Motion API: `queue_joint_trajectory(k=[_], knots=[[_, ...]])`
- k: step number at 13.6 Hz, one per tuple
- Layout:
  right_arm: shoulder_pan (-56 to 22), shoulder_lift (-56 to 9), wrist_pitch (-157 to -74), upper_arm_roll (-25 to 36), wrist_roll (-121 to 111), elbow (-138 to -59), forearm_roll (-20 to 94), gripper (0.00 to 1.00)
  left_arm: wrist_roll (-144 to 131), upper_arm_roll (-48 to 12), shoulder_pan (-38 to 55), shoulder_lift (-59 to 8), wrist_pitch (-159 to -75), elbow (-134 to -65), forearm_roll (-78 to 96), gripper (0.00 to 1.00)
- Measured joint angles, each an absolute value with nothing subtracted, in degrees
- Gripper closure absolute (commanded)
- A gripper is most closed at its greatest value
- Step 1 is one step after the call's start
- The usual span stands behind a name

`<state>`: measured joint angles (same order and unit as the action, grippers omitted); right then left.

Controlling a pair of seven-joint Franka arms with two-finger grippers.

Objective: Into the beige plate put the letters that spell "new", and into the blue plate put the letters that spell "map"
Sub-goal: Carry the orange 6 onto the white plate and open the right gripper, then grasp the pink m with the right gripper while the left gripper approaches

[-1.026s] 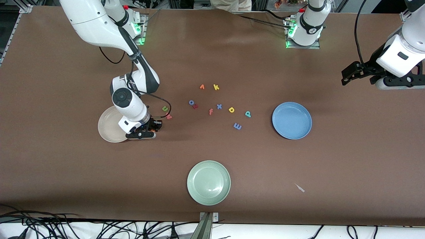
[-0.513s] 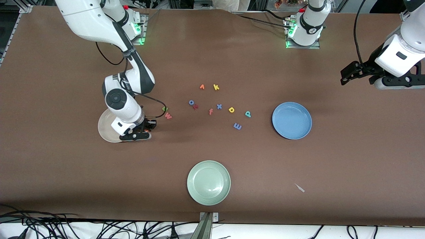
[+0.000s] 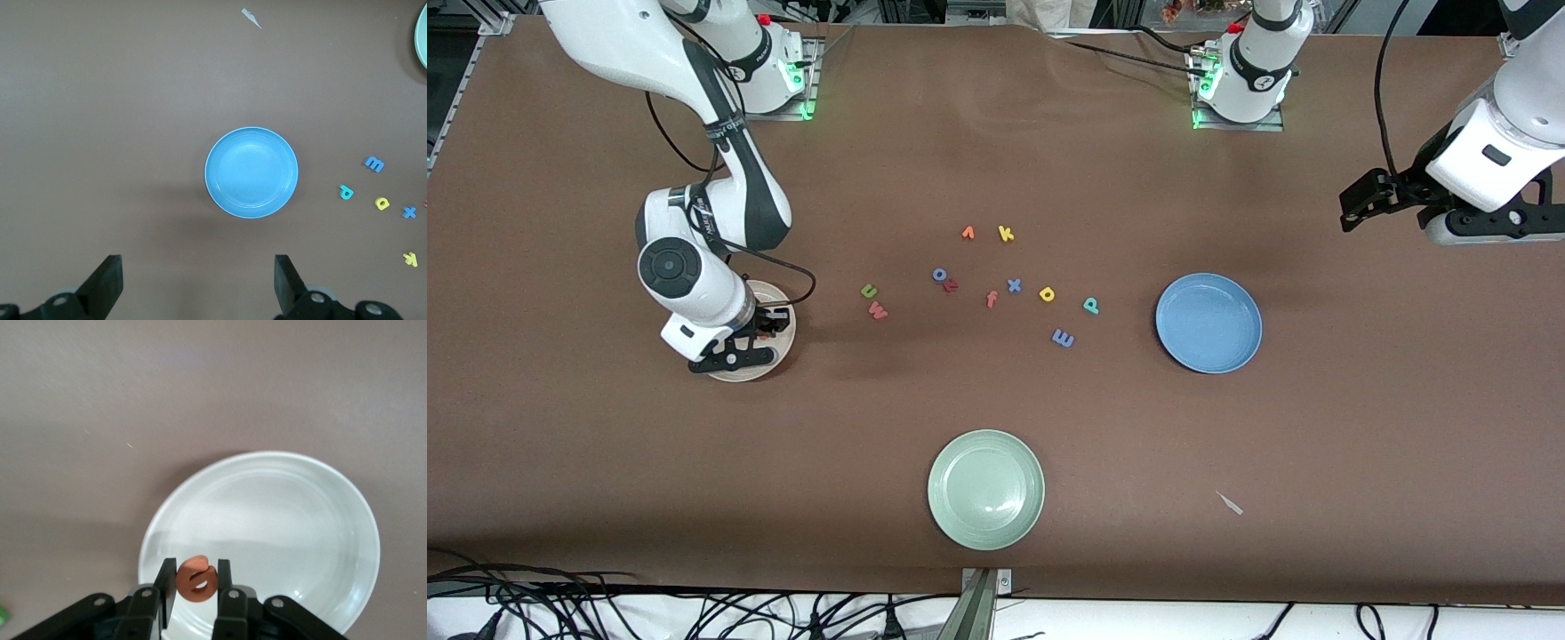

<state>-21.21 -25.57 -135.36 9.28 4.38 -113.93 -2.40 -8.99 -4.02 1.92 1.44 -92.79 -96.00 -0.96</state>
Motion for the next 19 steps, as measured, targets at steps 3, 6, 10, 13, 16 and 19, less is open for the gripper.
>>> queue_joint_trajectory(k=[3,6,10,13,16,19], knots=[[-21.3,-25.5,-142.9,9.3,4.5,-119.5,-2.4,0.21,-9.0,-4.2,1.9,0.5,-93.4,-95.5,-1.0,0.0],[-21.5,-23.4,-140.1,7.0,9.0,-118.1,-2.4,0.21,-9.0,-4.2,1.9,-0.3,-93.5,-95.3,-1.0,0.0],[-25.2,-21.8,-133.7,3.0,23.1,-114.1,-2.4,0.22,-8.9,-4.2,1.7,-2.1,-93.6,-94.7,-1.0,0.0],[-29.3,-23.0,-134.7,2.9,30.4,-114.1,-2.4,0.23,-8.7,-5.2,2.7,-5.1,-93.7,-94.0,-1.0,0.0],[-30.9,-25.7,-138.7,2.9,33.8,-114.1,-2.4,0.25,-8.8,-6.4,6.6,-8.0,-93.9,-93.7,-1.0,0.0],[-31.4,-27.9,-141.2,2.9,34.8,-114.1,-2.4,0.27,-9.2,-7.0,10.7,-12.6,-94.8,-93.7,0.5,0.0]])
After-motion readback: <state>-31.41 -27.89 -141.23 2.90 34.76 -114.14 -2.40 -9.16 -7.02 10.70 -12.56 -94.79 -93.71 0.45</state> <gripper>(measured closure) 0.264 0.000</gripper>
